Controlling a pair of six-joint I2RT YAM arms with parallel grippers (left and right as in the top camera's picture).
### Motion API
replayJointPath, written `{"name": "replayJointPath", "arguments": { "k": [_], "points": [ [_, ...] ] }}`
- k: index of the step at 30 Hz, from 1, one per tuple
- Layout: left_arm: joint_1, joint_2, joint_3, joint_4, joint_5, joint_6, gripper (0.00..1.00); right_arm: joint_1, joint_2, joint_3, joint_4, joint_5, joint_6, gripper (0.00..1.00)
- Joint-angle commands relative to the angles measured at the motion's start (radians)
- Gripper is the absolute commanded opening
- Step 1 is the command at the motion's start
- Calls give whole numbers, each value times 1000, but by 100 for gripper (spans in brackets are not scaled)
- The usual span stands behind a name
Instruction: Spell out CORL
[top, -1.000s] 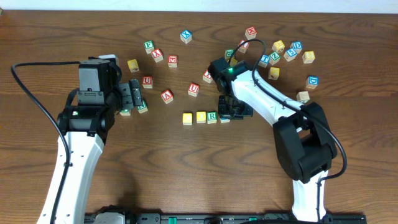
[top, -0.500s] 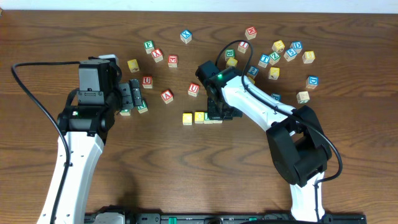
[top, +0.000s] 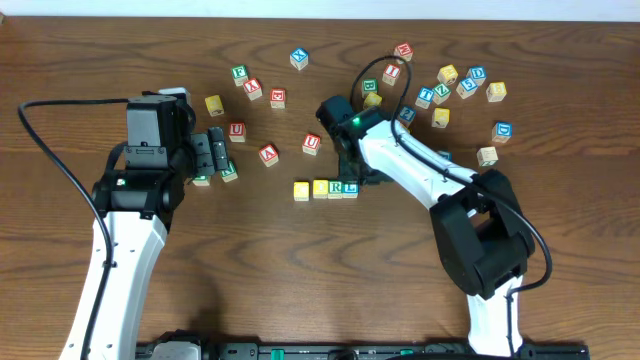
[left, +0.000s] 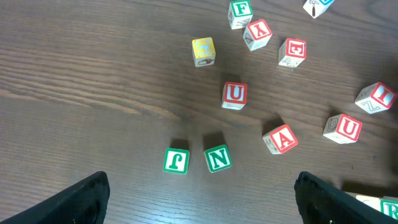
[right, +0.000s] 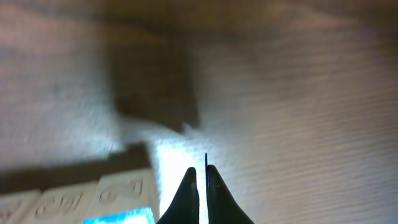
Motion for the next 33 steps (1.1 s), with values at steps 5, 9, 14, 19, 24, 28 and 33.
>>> {"name": "replayJointPath", "arguments": {
  "k": [5,9,14,19,24,28,33],
  "points": [
    [3,5,0,0,-8,3,93,-107,8,17,69,80,24,1],
    [3,5,0,0,-8,3,93,-169,8,41,76,62,13,1],
    [3,5,0,6,-20,3,93,-202,8,103,67,10,-44,1],
    [3,5,0,39,-20,3,93,-201,8,135,58,8,-54,1],
    [3,5,0,70,5,2,93,-201,8,135,58,8,-55,1],
    [3,19,0,93,45,-12,62,-201,8,137,58,8,-54,1],
    [-11,141,-8,84,66,-74,47,-201,6,174,56,-10,-69,1]
  ]
}}
